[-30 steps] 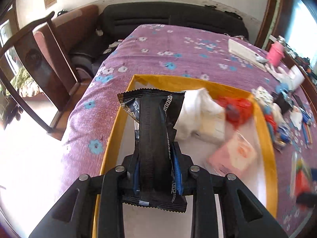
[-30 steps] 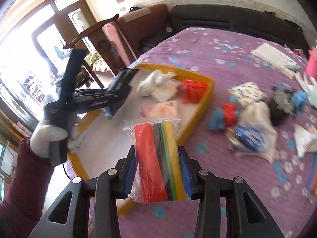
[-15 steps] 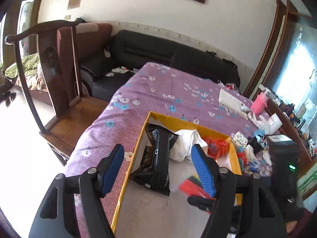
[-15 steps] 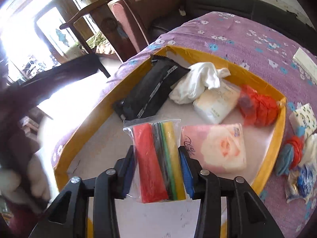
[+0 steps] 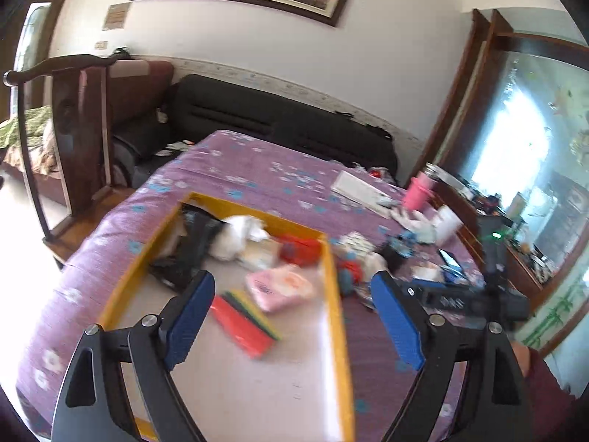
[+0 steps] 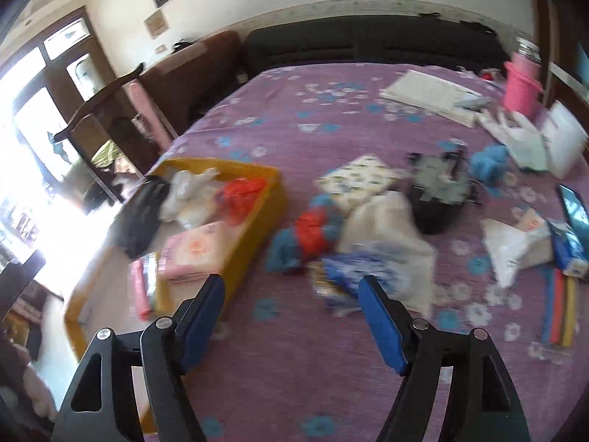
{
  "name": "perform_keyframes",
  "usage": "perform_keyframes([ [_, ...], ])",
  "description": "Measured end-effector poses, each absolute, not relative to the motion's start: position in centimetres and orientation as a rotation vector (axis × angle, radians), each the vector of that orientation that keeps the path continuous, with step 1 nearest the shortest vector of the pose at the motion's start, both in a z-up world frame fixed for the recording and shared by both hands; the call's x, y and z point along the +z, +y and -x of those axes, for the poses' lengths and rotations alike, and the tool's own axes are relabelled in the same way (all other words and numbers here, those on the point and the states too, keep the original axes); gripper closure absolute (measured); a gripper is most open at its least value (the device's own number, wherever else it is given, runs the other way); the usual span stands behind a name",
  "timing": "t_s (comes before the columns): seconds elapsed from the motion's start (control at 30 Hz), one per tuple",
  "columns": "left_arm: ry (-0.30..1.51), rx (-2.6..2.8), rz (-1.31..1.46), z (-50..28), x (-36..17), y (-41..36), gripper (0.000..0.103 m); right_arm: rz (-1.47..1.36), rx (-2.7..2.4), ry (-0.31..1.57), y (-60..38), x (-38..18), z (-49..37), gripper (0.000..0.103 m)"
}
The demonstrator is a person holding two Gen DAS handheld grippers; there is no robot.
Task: Organize soft objects
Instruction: 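Move the left tool toward the blue Vinda bag while the right tool approaches another strips bag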
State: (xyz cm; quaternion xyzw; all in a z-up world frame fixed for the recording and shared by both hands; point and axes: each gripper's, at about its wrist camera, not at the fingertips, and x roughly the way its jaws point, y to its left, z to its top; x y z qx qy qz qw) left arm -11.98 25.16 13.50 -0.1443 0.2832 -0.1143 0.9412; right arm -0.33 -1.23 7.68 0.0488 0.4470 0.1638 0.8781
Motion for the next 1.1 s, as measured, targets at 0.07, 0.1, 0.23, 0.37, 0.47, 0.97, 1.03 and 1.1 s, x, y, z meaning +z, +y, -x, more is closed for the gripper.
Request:
perform_keyframes([
  [0.07,0.574,-0.261,0.282,12.7,13.2,23.0,0.016,-0.125,0.233,0.945,-4.7,6.9,-0.4,0.024],
  [0.1,0.571,-0.266,0.271,13.1,13.1,22.1,0.016,-0.142,0.2,0.958,-6.2,6.3,-0.8,0.024],
  [0.23,0.604,-0.273,0.215,13.5,12.1,19.4,0.016,-0.156,0.162,0.997,-6.9,4.9,-2.8,0.024],
  [0.37,0.617,-0.243,0.183,14.2,12.2,18.9,0.016,-0.137,0.132,0.999,-4.6,4.1,-4.9,0.024],
  [0.47,0.613,-0.222,0.181,14.5,12.6,19.4,0.016,-0.107,0.126,1.037,-2.9,3.0,-6.2,0.028],
  [0.97,0.687,-0.319,0.117,13.5,11.1,14.9,0.016,-0.095,0.412,1.061,-10.7,4.6,5.8,0.033],
  [1.03,0.712,-0.344,0.106,13.2,10.5,13.8,0.016,-0.13,0.325,1.011,-14.1,5.5,5.7,0.028],
  [1.1,0.748,-0.388,0.084,12.8,9.6,12.1,0.016,-0.178,0.223,0.987,-17.9,5.9,5.6,0.028],
])
